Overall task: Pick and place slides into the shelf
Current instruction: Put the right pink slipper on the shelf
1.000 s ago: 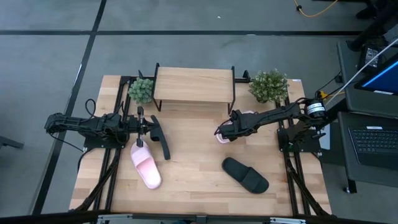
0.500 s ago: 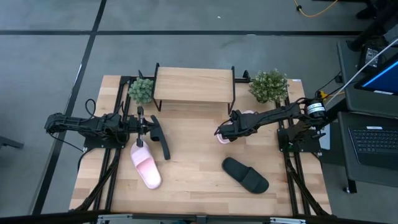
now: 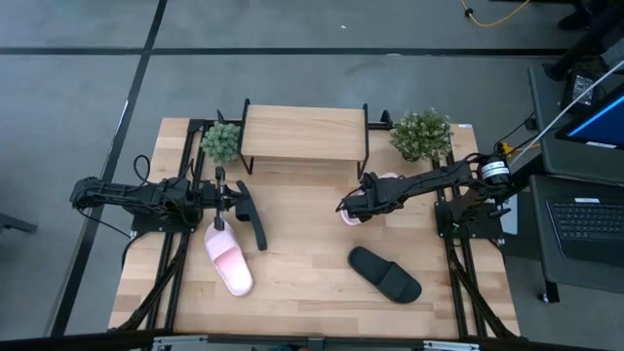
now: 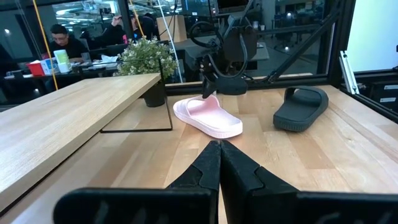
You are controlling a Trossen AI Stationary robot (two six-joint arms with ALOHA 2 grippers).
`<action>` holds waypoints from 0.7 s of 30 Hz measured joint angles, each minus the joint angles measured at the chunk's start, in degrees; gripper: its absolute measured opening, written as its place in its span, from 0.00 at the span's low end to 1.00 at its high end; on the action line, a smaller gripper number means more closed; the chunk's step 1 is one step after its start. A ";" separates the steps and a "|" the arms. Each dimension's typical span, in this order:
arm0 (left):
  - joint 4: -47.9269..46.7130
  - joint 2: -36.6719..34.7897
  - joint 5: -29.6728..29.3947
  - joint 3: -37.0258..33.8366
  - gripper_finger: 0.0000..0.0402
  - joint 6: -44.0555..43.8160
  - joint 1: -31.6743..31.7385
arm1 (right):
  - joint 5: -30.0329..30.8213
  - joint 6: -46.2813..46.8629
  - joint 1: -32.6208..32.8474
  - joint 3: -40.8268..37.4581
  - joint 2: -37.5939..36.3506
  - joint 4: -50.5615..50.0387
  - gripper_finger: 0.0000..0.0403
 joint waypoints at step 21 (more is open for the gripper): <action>-0.85 0.00 0.00 0.01 0.00 0.04 0.00 | -4.45 -14.16 2.10 9.28 0.07 5.84 0.01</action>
